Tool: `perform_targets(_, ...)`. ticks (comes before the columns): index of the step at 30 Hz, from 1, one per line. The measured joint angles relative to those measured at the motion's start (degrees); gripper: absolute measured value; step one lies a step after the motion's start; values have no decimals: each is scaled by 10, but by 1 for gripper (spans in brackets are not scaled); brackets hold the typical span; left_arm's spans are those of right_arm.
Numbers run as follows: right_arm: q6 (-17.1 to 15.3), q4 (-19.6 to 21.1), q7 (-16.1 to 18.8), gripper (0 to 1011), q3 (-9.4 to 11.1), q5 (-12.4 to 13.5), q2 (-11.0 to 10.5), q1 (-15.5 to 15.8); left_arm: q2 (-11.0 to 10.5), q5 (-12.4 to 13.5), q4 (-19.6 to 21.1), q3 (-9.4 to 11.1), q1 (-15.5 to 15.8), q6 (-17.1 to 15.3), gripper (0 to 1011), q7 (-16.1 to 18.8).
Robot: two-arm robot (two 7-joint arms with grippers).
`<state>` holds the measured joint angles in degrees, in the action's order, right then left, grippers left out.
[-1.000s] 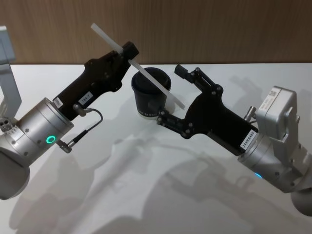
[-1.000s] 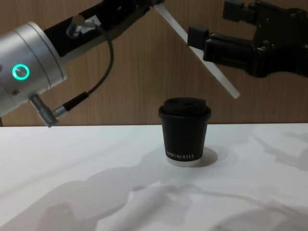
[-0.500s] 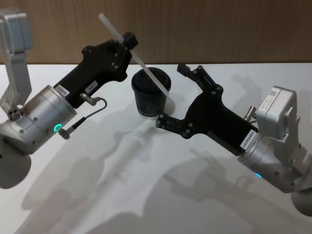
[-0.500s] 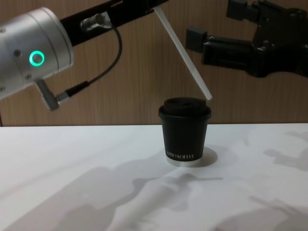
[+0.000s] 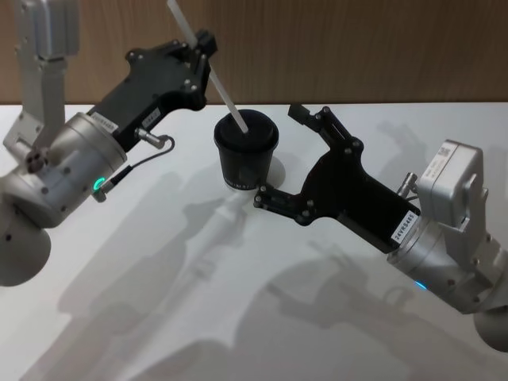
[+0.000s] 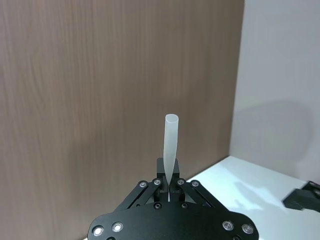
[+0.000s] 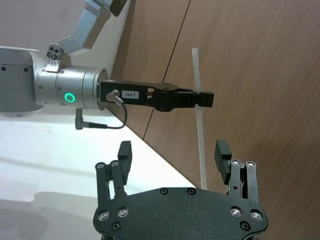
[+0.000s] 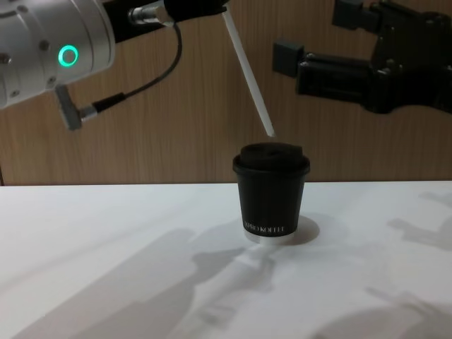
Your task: Pick up the straw with one hand, pass it to the other hand, and insert it into the cup.
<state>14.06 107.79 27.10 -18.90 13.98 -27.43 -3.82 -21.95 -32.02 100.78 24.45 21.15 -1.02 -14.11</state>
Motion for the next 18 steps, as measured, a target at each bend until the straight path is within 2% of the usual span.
perform_targets(8, 0, 0, 0, 1001, 0, 0, 0, 0, 10, 32, -7, 5, 13, -8, 14, 25)
perform_targets(18, 0, 0, 0, 1001, 0, 0, 0, 0, 21, 59, -24, 14, 26, -13, 13, 36)
